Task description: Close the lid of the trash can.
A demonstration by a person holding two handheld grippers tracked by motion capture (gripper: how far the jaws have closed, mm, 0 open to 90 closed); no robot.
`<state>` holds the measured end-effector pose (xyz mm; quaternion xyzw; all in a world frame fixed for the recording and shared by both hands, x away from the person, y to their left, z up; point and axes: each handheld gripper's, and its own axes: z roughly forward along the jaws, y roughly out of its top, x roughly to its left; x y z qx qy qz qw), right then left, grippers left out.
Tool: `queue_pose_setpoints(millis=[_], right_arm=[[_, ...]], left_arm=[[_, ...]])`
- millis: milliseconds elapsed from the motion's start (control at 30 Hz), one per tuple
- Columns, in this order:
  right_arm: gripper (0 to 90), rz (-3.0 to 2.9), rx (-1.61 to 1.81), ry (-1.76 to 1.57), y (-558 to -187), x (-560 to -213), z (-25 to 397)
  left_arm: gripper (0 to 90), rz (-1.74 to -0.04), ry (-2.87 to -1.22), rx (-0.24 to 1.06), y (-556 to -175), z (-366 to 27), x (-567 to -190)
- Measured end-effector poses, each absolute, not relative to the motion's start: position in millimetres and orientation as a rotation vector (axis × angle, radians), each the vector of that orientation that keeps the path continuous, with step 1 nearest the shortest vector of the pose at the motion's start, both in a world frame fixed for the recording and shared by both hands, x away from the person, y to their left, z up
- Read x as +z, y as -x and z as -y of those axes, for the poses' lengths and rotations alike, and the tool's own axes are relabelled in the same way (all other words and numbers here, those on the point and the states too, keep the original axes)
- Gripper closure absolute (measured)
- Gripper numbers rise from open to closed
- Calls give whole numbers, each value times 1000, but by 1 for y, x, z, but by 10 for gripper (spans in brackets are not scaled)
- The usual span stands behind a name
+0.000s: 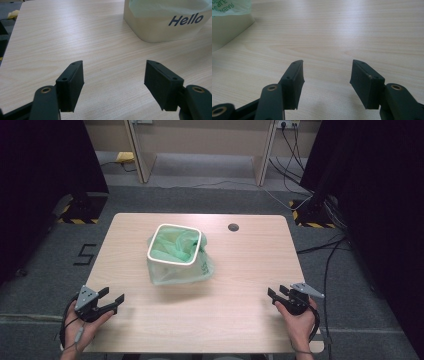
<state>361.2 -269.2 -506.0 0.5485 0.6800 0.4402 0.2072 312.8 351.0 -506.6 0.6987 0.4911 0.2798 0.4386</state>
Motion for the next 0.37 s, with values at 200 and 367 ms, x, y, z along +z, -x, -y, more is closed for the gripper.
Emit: queue_pose_setpoints(millis=[200, 367], right_arm=[[433, -1893, 1224, -1529, -361, -508, 270], [428, -1892, 1218, -1531, -361, -508, 271]], left_arm=[[313, -1203, -1748, 696, -313, -348, -509], [313, -1190, -1755, 697, -314, -346, -511]])
